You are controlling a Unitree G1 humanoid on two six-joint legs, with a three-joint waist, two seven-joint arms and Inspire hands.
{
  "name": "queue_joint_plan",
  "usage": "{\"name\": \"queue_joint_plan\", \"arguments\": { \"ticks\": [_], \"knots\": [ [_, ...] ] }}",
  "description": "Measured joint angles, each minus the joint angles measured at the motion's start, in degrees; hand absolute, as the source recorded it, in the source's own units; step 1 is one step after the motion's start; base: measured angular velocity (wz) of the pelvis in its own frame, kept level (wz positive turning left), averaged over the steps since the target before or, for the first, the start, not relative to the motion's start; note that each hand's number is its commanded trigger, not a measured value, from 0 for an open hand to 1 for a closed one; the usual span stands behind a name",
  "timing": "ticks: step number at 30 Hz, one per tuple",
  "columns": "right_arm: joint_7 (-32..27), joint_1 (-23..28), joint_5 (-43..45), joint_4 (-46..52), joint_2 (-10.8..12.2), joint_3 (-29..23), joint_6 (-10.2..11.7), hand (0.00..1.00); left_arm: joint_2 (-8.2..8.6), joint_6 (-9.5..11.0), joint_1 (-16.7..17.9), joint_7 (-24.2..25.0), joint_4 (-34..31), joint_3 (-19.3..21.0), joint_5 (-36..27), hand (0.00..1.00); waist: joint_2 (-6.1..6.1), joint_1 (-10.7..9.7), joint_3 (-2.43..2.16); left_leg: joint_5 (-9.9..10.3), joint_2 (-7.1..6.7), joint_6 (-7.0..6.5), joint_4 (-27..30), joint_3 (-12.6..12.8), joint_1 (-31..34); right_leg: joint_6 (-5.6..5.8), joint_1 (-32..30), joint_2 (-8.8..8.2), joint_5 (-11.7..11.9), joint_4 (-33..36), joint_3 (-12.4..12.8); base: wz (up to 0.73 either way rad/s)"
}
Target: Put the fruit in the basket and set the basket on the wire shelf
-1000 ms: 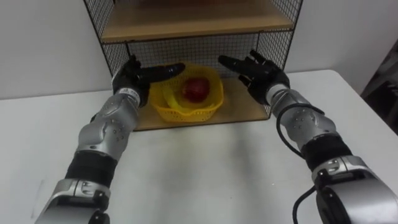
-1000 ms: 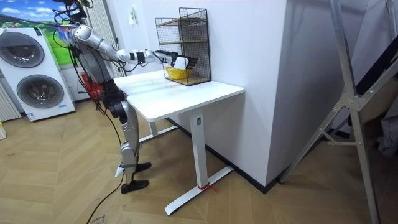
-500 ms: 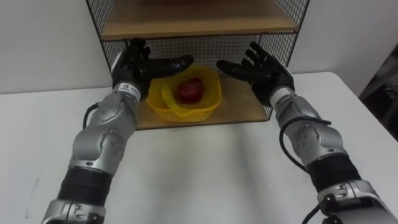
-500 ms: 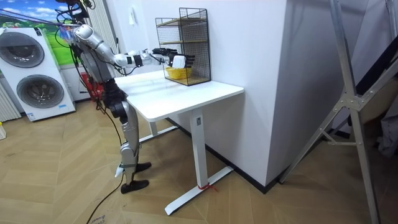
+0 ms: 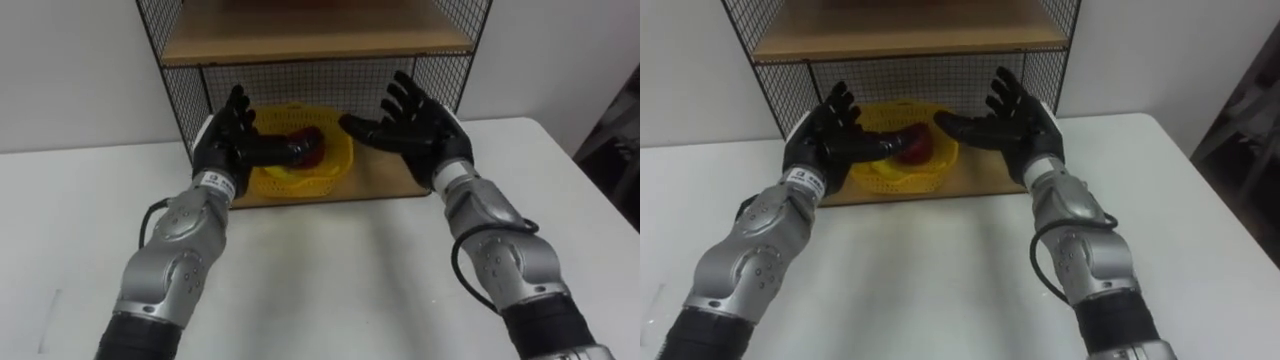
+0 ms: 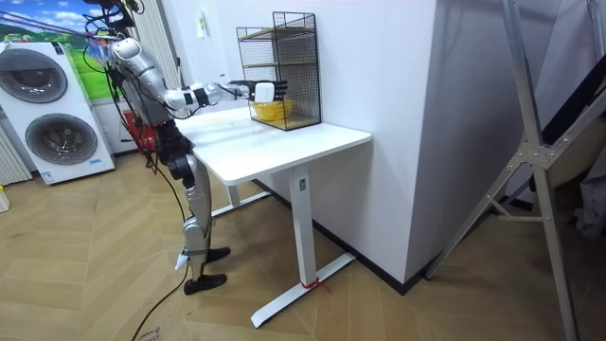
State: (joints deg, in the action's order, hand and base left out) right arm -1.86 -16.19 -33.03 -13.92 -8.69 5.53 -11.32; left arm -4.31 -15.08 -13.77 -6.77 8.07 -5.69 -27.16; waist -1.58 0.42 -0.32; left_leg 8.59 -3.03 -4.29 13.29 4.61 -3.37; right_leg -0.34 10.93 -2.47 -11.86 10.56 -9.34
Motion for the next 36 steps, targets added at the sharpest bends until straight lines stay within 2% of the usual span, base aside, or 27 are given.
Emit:
{"name": "queue_joint_plan", "arguments": {
  "ticks": [7,9,14,17,22,24,25,28,30,31,33,34,36],
  "knots": [
    [0.4,7.0,2.5,9.3,0.1,0.0,0.0,0.00,-0.30,0.3,6.3,1.2,-6.2,-0.3,-0.1,0.00,-0.10,-0.2,0.20,0.0,-0.03,0.00,0.1,0.0,0.8,-0.07,-0.3,0.39,0.1,-0.9,0.1,0.01],
    [1.5,8.7,4.1,12.3,0.0,0.0,0.1,0.00,-0.59,1.4,8.5,1.4,-8.8,-0.2,0.6,0.00,-0.02,-0.1,0.20,0.0,0.03,0.02,0.1,0.1,1.4,-0.11,-1.0,0.52,0.2,-0.8,0.8,-0.03],
    [3.3,12.6,7.0,17.2,-0.1,-0.1,1.4,0.00,-1.06,2.5,10.8,3.4,-11.6,0.5,2.5,0.00,0.32,0.1,0.27,0.0,0.13,0.02,0.1,0.0,1.7,-0.18,-1.1,0.57,0.3,-0.8,0.4,0.00],
    [3.9,14.8,9.2,20.1,-0.3,-0.6,1.6,0.00,-1.31,4.3,14.3,5.3,-14.5,1.2,3.1,0.00,0.65,0.1,0.23,0.0,0.15,0.05,0.0,0.1,1.9,-0.18,-1.5,0.57,0.3,-0.7,0.6,0.00],
    [4.3,20.3,10.7,23.8,-0.8,-0.7,4.4,0.00,-2.19,6.1,22.1,7.1,-19.1,1.5,1.7,0.00,0.87,0.0,0.24,0.0,0.16,0.10,0.0,0.2,2.1,-0.21,-1.9,0.64,0.3,-0.7,1.2,0.00],
    [3.8,23.0,10.7,24.2,-1.2,-1.0,5.5,0.00,-2.54,7.9,25.2,7.1,-20.5,2.2,0.2,0.00,0.87,0.1,0.23,0.0,0.17,0.12,-0.3,0.2,2.2,-0.20,-2.0,0.61,0.3,-0.8,1.3,0.00],
    [3.8,23.7,10.6,24.3,-1.1,-1.2,5.8,0.00,-2.57,8.5,25.7,7.0,-20.6,2.4,0.2,0.00,0.85,0.1,0.21,0.0,0.17,0.12,-0.3,0.3,2.2,-0.20,-2.0,0.59,0.3,-0.9,1.3,0.00],
    [3.2,28.9,10.5,26.8,-1.1,-1.7,8.8,0.00,-2.59,11.4,28.2,5.2,-22.5,3.5,0.2,0.00,0.83,0.8,0.19,0.0,0.16,0.12,0.0,0.3,2.2,-0.18,-2.0,0.64,0.2,-1.0,1.3,0.00],
    [3.3,31.6,10.6,27.1,-1.0,-2.4,11.7,0.00,-2.72,14.9,29.9,3.7,-22.8,3.9,2.8,0.00,0.89,1.3,0.19,0.0,0.17,0.12,0.0,0.3,2.1,-0.20,-1.9,0.69,0.2,-0.9,1.3,0.00],
    [3.1,32.3,10.6,27.1,-1.0,-2.7,12.4,0.00,-2.67,15.7,30.4,3.2,-22.8,4.2,3.8,0.00,0.93,1.4,0.17,0.0,0.17,0.13,0.1,0.3,2.1,-0.20,-1.8,0.72,0.2,-0.9,1.3,0.00],
    [1.7,35.1,10.6,27.1,-0.8,-5.0,15.4,0.00,-2.22,18.9,32.6,0.4,-22.9,7.1,5.9,0.00,1.02,1.5,0.13,0.0,0.13,0.15,0.1,0.2,2.1,-0.21,-1.6,0.76,0.2,-1.0,1.2,0.00],
    [1.2,35.8,10.9,27.1,-0.6,-5.8,16.0,0.00,-1.91,19.5,33.2,-0.6,-23.1,8.2,6.9,0.00,1.06,1.5,0.13,0.0,0.13,0.17,0.1,0.1,2.1,-0.21,-1.6,0.76,0.2,-1.0,1.2,0.00],
    [-0.9,38.0,11.1,27.1,0.0,-8.9,17.9,0.00,-1.43,22.4,35.0,-5.1,-24.3,12.5,9.0,0.00,1.24,1.7,0.19,0.1,0.12,0.26,0.2,0.0,2.3,-0.19,-1.8,0.77,0.2,-1.2,1.3,0.00]
  ]
}}
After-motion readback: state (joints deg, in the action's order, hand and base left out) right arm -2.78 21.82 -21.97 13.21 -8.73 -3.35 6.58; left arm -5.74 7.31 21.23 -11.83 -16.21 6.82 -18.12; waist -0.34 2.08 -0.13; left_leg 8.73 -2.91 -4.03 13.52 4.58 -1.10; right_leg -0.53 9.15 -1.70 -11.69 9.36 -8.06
